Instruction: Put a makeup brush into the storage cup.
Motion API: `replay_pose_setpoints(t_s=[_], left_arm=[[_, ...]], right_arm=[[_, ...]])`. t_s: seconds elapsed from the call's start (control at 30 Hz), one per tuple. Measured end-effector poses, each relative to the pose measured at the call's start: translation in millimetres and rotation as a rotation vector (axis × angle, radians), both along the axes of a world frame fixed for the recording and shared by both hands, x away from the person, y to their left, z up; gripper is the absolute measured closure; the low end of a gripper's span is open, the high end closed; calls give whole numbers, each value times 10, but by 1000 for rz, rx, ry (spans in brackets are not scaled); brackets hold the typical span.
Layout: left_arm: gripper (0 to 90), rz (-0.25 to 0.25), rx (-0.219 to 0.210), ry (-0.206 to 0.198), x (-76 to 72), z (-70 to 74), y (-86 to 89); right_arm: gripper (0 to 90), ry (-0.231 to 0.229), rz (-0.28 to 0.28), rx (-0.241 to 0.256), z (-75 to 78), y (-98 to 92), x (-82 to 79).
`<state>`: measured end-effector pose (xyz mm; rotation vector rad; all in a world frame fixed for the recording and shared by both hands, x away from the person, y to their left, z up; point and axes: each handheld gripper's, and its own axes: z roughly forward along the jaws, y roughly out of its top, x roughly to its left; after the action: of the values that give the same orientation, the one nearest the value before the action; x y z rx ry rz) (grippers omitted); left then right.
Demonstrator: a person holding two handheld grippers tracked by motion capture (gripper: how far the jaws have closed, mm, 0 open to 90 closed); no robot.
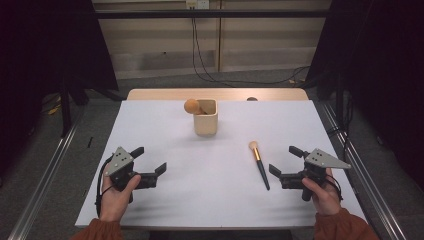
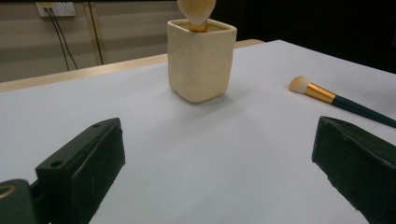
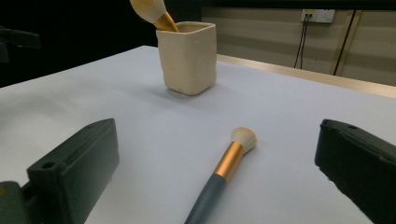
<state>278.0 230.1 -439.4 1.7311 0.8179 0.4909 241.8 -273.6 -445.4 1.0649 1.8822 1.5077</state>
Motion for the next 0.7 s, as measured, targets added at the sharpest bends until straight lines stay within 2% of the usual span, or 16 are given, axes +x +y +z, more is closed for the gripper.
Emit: replay_pose_setpoints(t_s=[0.17,0.3,0.43,0.6,0.7], left_arm=[[26,26,3,-15,-87,-26,59],[26,29,-14,-15,-135,-57,95],[26,34,-17,-19,-166,-63,127],[27,51,-43,-31,-187,-56,161],[26,47,-40,-34,-188,-60,155]], right_arm=[[0,1,-12,4,-2,-22,-14],[0,-5,-22,7,-1,-37,-22],[0,-4,-29,11,-2,-43,-26],[0,-9,-51,12,-2,-64,-47],[0,-10,-64,10,-6,-76,-52]])
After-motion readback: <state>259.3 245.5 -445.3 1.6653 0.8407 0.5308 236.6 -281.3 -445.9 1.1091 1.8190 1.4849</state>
